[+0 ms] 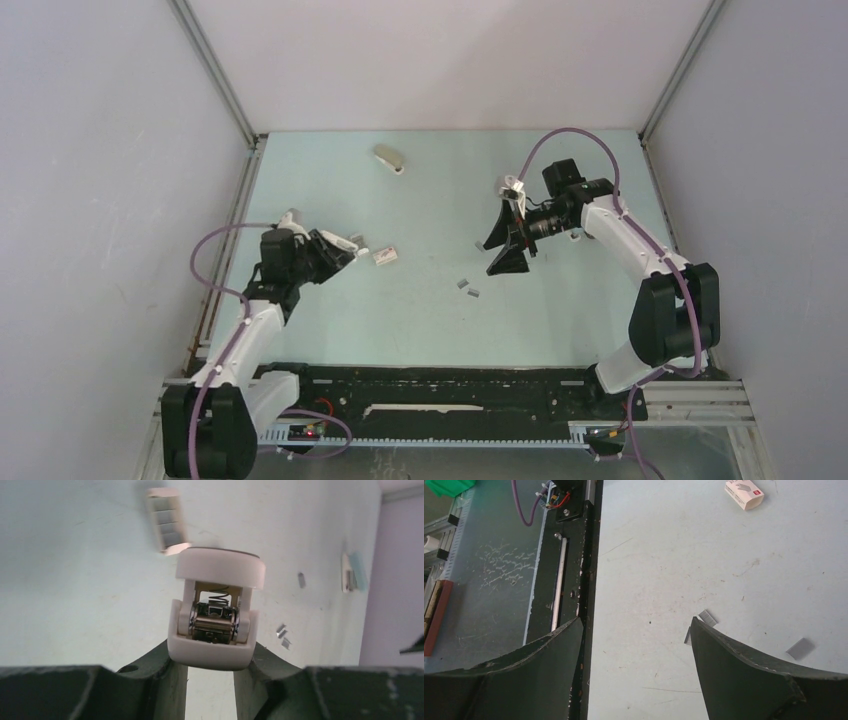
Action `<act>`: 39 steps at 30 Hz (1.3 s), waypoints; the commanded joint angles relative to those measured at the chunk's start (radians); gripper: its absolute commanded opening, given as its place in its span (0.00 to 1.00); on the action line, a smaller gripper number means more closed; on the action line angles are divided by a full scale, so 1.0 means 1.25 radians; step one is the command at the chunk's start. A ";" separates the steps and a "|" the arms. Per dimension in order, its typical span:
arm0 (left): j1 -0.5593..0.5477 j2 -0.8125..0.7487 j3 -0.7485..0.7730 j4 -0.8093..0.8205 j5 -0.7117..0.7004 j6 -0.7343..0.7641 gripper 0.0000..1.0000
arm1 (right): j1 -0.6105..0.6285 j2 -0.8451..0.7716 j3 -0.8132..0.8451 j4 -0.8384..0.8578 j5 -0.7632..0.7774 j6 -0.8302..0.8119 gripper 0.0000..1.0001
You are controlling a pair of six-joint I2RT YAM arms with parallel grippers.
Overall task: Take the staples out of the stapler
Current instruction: Place the stapler at the center of the board.
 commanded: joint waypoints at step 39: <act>0.222 0.486 0.308 -0.171 0.014 -0.322 0.60 | -0.025 -0.056 -0.056 0.071 -0.025 0.029 0.89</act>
